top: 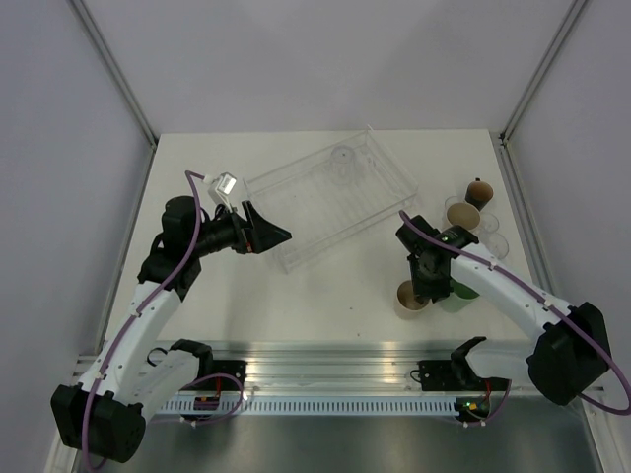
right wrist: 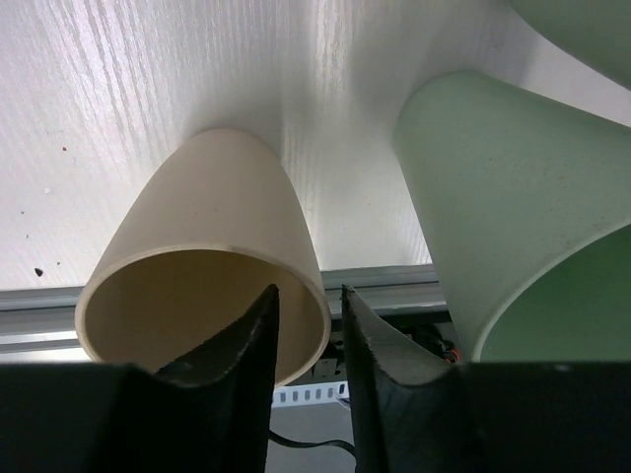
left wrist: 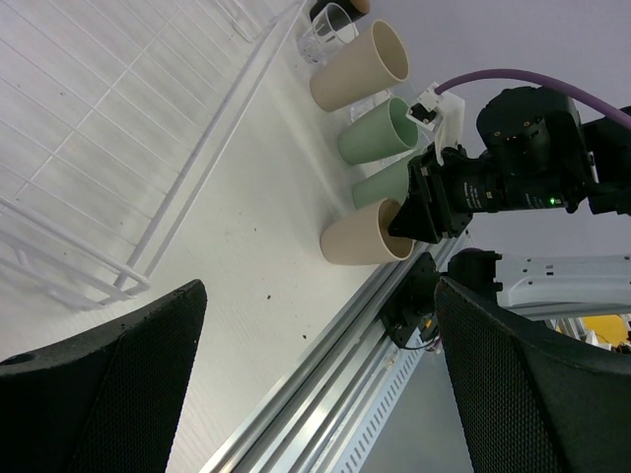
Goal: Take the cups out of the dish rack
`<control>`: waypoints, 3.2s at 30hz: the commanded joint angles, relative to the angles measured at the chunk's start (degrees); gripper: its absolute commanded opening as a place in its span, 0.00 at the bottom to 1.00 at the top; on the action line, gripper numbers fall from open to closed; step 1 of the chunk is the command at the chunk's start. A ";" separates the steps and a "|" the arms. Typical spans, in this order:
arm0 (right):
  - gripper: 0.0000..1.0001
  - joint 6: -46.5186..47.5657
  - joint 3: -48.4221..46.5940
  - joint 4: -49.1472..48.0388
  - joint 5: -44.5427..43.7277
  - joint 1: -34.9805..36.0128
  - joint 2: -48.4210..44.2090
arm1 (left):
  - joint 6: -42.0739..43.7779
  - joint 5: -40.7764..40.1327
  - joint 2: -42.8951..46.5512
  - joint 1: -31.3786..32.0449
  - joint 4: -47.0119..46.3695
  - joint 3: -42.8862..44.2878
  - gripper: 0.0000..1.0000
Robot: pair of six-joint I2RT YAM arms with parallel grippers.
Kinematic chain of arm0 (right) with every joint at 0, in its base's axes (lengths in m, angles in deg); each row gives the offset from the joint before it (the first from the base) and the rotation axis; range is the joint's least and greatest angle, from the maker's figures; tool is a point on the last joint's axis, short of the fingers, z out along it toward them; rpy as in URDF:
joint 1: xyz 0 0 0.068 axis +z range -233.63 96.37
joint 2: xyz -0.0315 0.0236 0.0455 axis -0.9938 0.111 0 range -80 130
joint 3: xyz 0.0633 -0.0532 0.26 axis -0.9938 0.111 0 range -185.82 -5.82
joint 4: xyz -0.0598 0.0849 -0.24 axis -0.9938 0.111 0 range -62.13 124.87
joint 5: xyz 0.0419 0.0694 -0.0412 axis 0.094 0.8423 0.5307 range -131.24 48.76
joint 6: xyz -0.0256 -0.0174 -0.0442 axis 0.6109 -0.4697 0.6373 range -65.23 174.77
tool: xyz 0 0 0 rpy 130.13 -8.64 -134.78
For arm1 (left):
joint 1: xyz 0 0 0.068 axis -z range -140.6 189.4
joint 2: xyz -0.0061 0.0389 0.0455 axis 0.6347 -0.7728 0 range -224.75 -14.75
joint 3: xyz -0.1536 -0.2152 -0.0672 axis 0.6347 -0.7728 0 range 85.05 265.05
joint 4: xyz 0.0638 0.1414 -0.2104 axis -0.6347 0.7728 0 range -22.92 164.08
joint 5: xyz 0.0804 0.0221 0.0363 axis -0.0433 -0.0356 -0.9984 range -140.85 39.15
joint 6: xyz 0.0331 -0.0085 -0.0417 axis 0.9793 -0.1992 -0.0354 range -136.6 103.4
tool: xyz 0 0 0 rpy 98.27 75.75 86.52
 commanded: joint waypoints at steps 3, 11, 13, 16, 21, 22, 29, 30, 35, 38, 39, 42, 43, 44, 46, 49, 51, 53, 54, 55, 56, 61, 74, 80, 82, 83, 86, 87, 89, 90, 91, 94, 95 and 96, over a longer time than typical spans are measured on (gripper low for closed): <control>0.41 -0.89 -2.24 0.90 -1.52 -0.33 -2.99 | 2.06 0.82 0.52 -0.03 -0.21 -0.36 1.00; 0.46 0.24 -16.56 0.21 0.41 -0.24 -8.79 | 0.83 1.00 -1.05 0.06 -2.39 -0.10 1.00; 0.46 1.82 -17.98 -3.99 3.65 -0.24 -8.79 | -0.22 -0.05 -3.76 -0.03 -4.42 1.21 1.00; 0.50 3.40 -17.45 -9.89 5.68 -0.24 -8.53 | -0.41 -5.58 -10.25 0.76 -8.46 4.19 1.00; 0.59 5.61 -13.86 -18.15 8.76 -0.24 -11.34 | 3.19 -19.90 -25.02 5.50 -11.19 16.05 1.00; 0.60 5.61 -13.50 -18.60 8.76 -0.24 -12.13 | 3.89 -21.92 -27.49 6.29 -11.20 20.60 1.00; 0.66 5.52 -10.69 -18.78 9.20 -0.24 -15.03 | 9.69 -45.46 -48.14 15.08 -5.85 42.76 1.00; 0.68 5.78 -10.25 -18.78 9.20 -0.15 -15.82 | 10.14 -46.80 -52.86 15.61 -4.27 45.75 1.00; 0.74 7.01 -9.72 -17.55 8.33 -0.15 -16.70 | 14.45 -53.93 -65.81 18.17 4.35 65.70 1.00; 0.76 7.45 -9.45 -17.73 8.59 -0.24 -16.88 | 14.36 -56.56 -73.37 18.34 9.70 76.16 1.00; 0.77 7.45 -9.37 -17.90 8.76 -0.24 -16.97 | 14.62 -57.10 -75.22 18.34 10.68 79.93 1.00; 0.78 8.16 -9.01 -18.43 9.20 -0.24 -16.70 | 15.93 -59.38 -79.62 18.96 11.22 84.08 1.00; 0.78 8.25 -8.93 -18.52 9.20 -0.24 -16.53 | 16.11 -59.82 -81.37 19.22 11.30 84.80 1.00; 0.79 8.59 -8.84 -18.61 9.46 -0.24 -16.35 | 16.20 -60.52 -82.17 19.31 11.39 85.50 1.00; 0.79 8.95 -8.58 -18.78 9.73 -0.24 -16.18 | 16.47 -60.79 -84.19 19.57 11.48 87.17 1.00; 0.79 9.48 -8.31 -18.78 9.99 -0.15 -16.18 | 16.29 -60.79 -85.87 19.75 11.39 88.67 1.00; 0.80 9.65 -8.05 -18.87 9.99 -0.24 -16.35 | 16.03 -60.36 -87.01 19.84 11.39 89.72 1.00; 0.80 9.83 -7.35 -19.22 10.17 -0.24 -16.70 | 15.94 -59.13 -87.54 20.10 10.69 90.07 1.00; 0.80 10.00 -7.17 -19.31 10.26 -0.24 -16.97 | 16.29 -58.77 -87.71 20.19 10.17 90.25 1.00; 0.80 10.09 -6.91 -19.40 10.26 -0.24 -16.97 | 16.55 -58.51 -87.80 20.54 9.29 90.34 1.00; 0.80 10.18 -6.47 -19.48 10.26 -0.24 -16.97 | 16.82 -58.16 -87.89 20.71 8.93 90.34 1.00; 0.80 10.71 -5.41 -20.01 10.26 -0.15 -16.97 | 17.61 -57.98 -87.72 21.77 8.40 90.52 1.00; 0.80 10.97 -4.53 -20.54 9.73 -0.24 -16.27 | 18.84 -57.98 -89.82 22.30 8.49 89.11 1.00; 0.80 10.88 -4.18 -21.15 9.82 -0.24 -15.65 | 20.07 -58.33 -90.79 22.21 7.88 89.81 1.00; 0.80 10.97 -4.09 -21.16 9.73 -0.24 -15.48 | 20.25 -58.33 -91.23 22.21 7.09 89.81 1.00; 0.80 10.97 -4.09 -21.24 9.82 -0.24 -15.30 | 20.33 -58.24 -91.41 22.21 6.82 89.81 1.00; 0.80 10.88 -3.57 -21.68 9.73 -0.33 -15.21 | 20.25 -58.24 -91.93 22.21 6.03 89.81 1.00; 0.80 10.80 -3.39 -21.86 9.73 -0.33 -15.30 | 20.25 -58.33 -92.37 22.21 5.86 89.81 1.00; 0.80 10.79 -2.95 -21.95 9.82 -0.33 -15.30 | 20.07 -58.42 -92.72 22.21 5.24 89.81 1.00; 0.80 10.71 -2.78 -22.03 9.91 -0.33 -15.21 | 20.07 -58.42 -92.90 22.21 4.80 89.73 1.00; 0.80 10.71 -2.43 -22.21 9.91 -0.42 -15.38 | 19.98 -58.42 -93.25 22.21 4.63 89.72 1.00; 0.80 10.53 -1.90 -22.38 9.91 -0.42 -15.38 | 19.63 -58.59 -93.60 22.21 3.75 89.64 0.97; 0.80 10.44 -1.81 -22.56 9.99 -0.33 -15.30 | 19.46 -58.59 -93.78 22.21 3.48 89.55 0.94; 0.80 10.44 -1.63 -22.56 9.99 -0.42 -15.38 | 19.54 -58.51 -93.87 22.21 3.39 89.55 0.91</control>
